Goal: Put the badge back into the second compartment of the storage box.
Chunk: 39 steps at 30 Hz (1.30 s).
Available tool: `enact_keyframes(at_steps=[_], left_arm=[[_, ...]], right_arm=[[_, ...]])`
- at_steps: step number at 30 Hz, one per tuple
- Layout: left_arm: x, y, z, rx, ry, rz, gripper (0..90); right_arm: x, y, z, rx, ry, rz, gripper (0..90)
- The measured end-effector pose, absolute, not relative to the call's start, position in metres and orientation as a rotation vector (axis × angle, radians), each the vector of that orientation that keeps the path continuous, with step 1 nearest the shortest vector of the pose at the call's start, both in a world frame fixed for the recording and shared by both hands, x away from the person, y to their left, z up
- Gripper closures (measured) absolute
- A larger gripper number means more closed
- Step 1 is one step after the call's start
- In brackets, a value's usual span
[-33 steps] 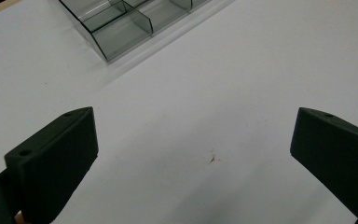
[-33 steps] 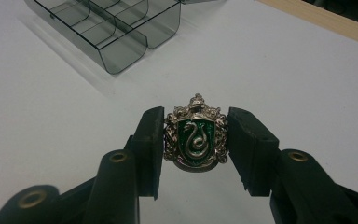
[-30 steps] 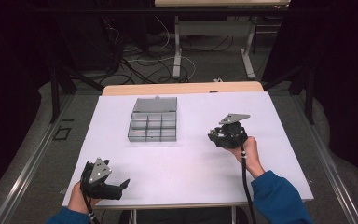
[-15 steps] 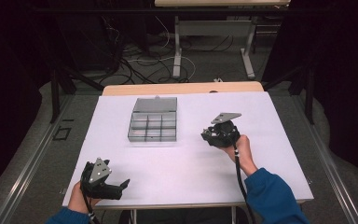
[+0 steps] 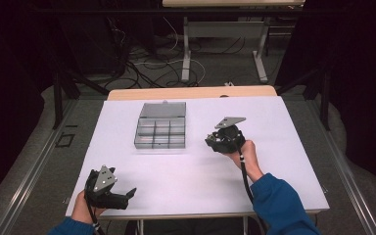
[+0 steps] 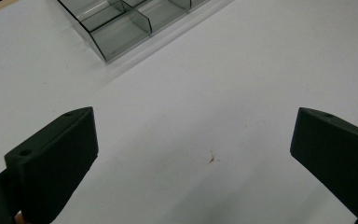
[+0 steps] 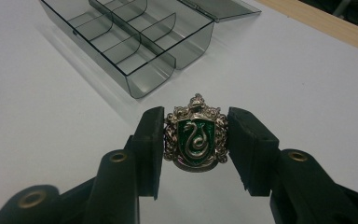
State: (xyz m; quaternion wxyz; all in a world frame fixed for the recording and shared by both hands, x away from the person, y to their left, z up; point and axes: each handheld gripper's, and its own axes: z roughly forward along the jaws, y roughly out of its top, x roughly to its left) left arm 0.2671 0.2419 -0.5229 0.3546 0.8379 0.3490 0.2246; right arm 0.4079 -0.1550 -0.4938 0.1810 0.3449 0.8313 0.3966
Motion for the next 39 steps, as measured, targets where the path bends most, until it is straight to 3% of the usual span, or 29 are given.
enact_keyframes(at_steps=[39], left_arm=[[0.268, 0.242, -0.523, 2.167, 0.903, 0.578, 0.9]], right_arm=[[0.425, -0.111, -0.486, 0.914, 2.383, 1.138, 57.3]])
